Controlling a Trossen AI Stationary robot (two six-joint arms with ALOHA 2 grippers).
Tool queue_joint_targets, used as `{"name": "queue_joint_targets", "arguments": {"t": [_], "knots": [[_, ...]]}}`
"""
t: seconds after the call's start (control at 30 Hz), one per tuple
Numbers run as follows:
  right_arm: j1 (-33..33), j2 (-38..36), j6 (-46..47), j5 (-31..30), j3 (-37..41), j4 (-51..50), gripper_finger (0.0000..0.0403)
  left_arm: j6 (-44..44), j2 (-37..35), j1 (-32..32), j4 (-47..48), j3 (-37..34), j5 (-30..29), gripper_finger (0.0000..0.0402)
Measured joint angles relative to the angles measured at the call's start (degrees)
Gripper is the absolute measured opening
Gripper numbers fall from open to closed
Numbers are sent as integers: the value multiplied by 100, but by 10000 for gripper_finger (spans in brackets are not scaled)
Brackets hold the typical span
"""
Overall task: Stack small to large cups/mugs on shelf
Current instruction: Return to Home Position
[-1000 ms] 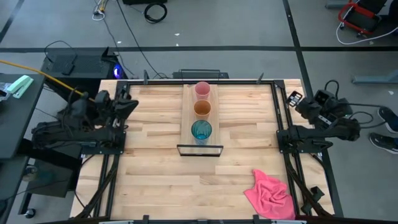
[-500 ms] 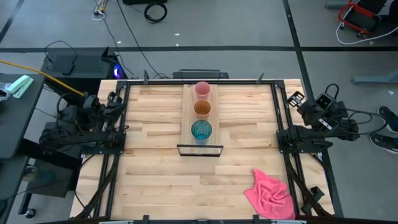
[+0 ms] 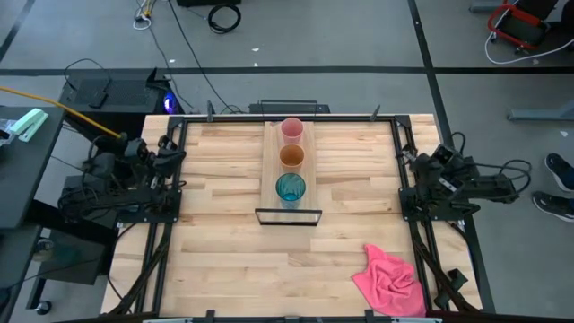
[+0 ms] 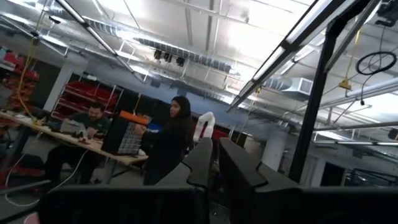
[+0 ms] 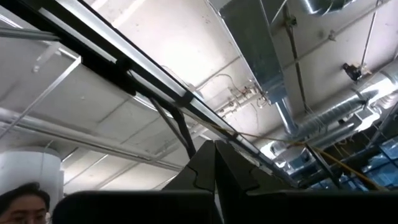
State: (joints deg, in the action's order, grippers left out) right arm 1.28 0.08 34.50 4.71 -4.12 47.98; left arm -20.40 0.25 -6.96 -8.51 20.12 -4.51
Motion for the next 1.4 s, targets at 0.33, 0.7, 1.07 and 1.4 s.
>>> {"name": "queue_joint_targets", "arguments": {"t": [0.33, 0.7, 1.07, 1.4], "knots": [[0, 0, 203, 0, 356, 192, 12, -452, 0, 0, -713, -1005, -214, 24], [0, 0, 455, 0, 358, -1072, 12, -620, 4, 2, -931, -1688, -212, 35], [0, 0, -30, 131, 358, -2862, 12, -334, 9, 2, -267, -1958, -211, 26], [0, 0, -1398, 129, 358, -4505, 12, 938, 54, 2, 656, -1956, -177, 34]]}}
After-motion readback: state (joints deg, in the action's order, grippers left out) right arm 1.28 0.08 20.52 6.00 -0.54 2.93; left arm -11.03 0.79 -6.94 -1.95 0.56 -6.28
